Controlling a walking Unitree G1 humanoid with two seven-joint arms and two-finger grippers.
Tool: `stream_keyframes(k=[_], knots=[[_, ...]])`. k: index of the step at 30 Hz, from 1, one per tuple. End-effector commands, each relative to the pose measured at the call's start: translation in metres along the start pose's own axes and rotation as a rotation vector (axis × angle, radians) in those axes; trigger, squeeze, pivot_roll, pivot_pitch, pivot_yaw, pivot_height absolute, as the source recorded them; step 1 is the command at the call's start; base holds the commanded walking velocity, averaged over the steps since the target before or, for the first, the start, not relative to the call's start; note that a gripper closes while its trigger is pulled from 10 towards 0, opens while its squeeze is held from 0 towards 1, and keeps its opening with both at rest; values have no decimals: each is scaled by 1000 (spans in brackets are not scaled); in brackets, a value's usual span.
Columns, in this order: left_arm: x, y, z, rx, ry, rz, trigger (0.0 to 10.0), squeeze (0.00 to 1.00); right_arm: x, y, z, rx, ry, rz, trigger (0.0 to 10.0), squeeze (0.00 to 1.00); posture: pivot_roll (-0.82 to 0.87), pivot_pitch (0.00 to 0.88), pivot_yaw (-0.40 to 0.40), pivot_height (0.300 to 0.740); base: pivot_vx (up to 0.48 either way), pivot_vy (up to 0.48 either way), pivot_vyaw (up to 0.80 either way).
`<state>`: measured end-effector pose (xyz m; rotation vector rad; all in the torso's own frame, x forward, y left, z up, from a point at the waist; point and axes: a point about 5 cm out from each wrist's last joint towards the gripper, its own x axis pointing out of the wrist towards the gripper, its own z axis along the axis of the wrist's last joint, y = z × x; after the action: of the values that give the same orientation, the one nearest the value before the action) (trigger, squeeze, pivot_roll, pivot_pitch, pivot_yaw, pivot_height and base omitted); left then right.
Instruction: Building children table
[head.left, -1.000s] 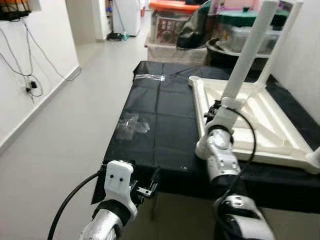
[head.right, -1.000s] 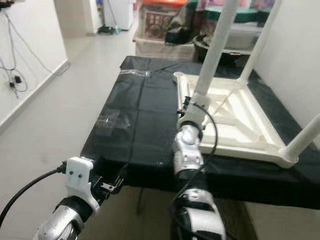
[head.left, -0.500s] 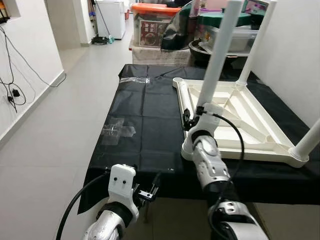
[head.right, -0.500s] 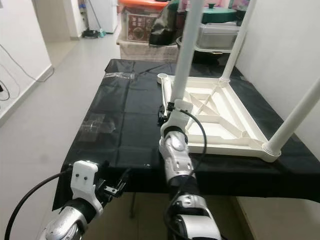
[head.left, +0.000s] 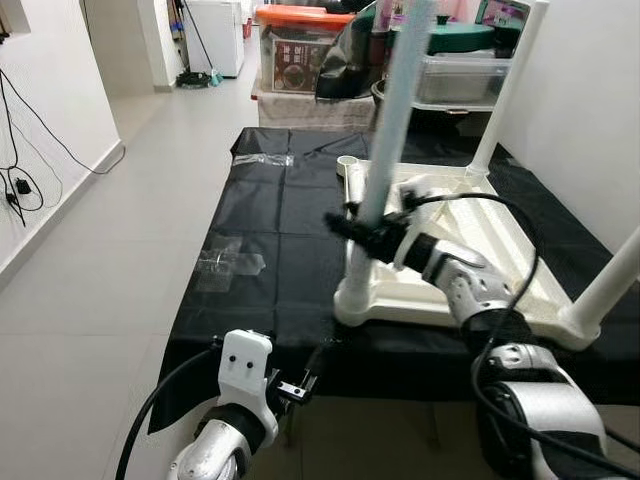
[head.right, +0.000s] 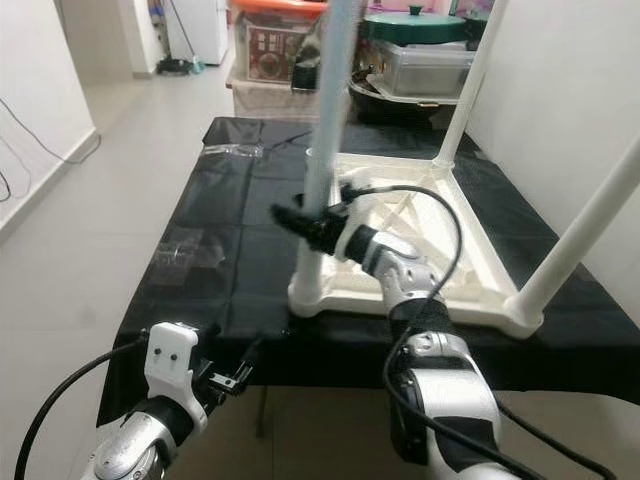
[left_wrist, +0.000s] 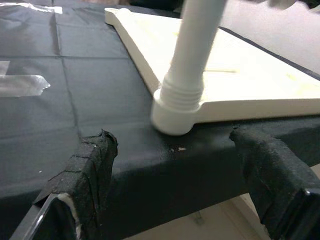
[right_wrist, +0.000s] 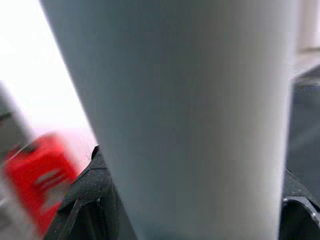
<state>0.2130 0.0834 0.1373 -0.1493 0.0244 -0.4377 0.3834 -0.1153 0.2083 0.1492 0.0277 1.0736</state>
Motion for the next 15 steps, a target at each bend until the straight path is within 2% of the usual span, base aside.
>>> stream_keyframes(k=[1, 4, 7, 8, 9, 10, 11, 12, 15], knots=[[-1, -3, 0, -3, -4, -5, 10000, 0, 10, 10, -6, -1, 58, 113, 10000, 0, 204, 0, -74, 740, 0, 0, 0], [-6, -7, 2, -10, -12, -7, 10000, 0, 29, 28, -10, -38, 145, 328, 10000, 0, 231, 13, -89, 740, 0, 0, 0], [-8, -9, 3, -12, -14, -8, 10000, 0, 34, 33, -13, -40, 167, 369, 10000, 0, 238, 26, -91, 740, 0, 0, 0], [-10, -10, 4, -14, -15, -8, 10000, 0, 39, 36, -17, -50, 180, 365, 2353, 0, 240, 31, -93, 740, 0, 0, 0], [-10, -10, 4, -14, -15, -8, 10000, 0, 39, 36, -17, -50, 180, 365, 2353, 0, 240, 31, -93, 740, 0, 0, 0], [-10, -11, 5, -14, -15, -7, 10000, 0, 41, 37, -19, -52, 184, 356, 314, 0, 240, 31, -93, 740, 0, 0, 0], [-11, -11, 5, -17, -15, -7, 10000, 0, 44, 36, -20, -58, 170, 311, 0, 0, 238, 38, -91, 740, 0, 0, 0], [-11, -11, 5, -19, -16, -5, 10000, 0, 45, 31, -21, -66, 140, 209, 0, 0, 228, 41, -93, 740, 0, 0, 0], [-11, -11, 5, -19, -16, -5, 10000, 0, 45, 31, -21, -66, 140, 209, 0, 0, 228, 41, -93, 740, 0, 0, 0]])
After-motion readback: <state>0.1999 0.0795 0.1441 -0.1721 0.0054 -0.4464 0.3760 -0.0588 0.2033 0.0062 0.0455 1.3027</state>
